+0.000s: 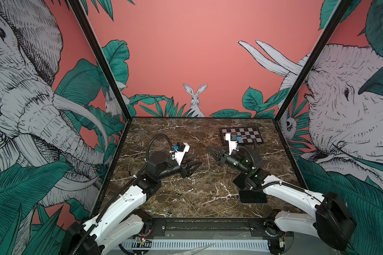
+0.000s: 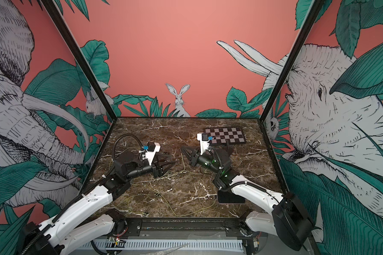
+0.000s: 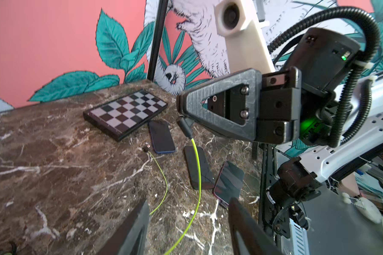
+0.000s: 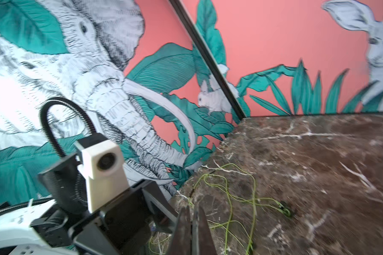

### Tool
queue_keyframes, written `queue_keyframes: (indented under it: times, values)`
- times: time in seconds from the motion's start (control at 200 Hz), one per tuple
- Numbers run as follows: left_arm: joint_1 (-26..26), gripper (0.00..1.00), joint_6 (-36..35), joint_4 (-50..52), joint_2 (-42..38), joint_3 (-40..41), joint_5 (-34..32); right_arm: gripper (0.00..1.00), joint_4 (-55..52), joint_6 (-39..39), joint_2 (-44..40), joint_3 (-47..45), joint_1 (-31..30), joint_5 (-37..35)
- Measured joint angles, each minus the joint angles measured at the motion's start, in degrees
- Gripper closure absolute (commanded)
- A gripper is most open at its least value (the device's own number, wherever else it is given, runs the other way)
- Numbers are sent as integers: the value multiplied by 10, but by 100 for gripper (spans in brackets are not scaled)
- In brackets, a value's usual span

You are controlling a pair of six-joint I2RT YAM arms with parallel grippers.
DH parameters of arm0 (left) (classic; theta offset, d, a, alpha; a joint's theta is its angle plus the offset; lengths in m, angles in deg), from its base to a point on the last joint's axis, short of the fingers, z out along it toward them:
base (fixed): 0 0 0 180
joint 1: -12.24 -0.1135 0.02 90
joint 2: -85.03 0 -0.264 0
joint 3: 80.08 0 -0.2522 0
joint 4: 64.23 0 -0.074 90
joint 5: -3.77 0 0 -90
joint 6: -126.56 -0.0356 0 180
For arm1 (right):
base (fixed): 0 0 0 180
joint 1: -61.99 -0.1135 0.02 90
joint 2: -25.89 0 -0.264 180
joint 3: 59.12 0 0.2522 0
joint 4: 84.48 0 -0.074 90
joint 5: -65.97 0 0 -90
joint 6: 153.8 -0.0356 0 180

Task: Plug wired earphones into phones
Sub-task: Pick up the wired earphone from the center of the board.

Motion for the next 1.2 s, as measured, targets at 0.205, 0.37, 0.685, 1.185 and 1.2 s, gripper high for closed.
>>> queue_keyframes:
  times: [0.205,0.37,0.685,1.185,1.2]
  values:
    - [0,49,-2,-87,-24,36,0,100,13,45,6,14,-34,9]
    - [0,60,8,-142,-28,53,-6,100,21,64,10,14,-49,20]
    - [0,73,54,-236,-2,68,0,100,45,83,29,15,-64,39]
    - [-3,87,80,-280,5,71,22,100,58,106,21,11,-67,39]
    - [-3,86,81,-280,5,71,23,100,58,107,21,11,-67,39]
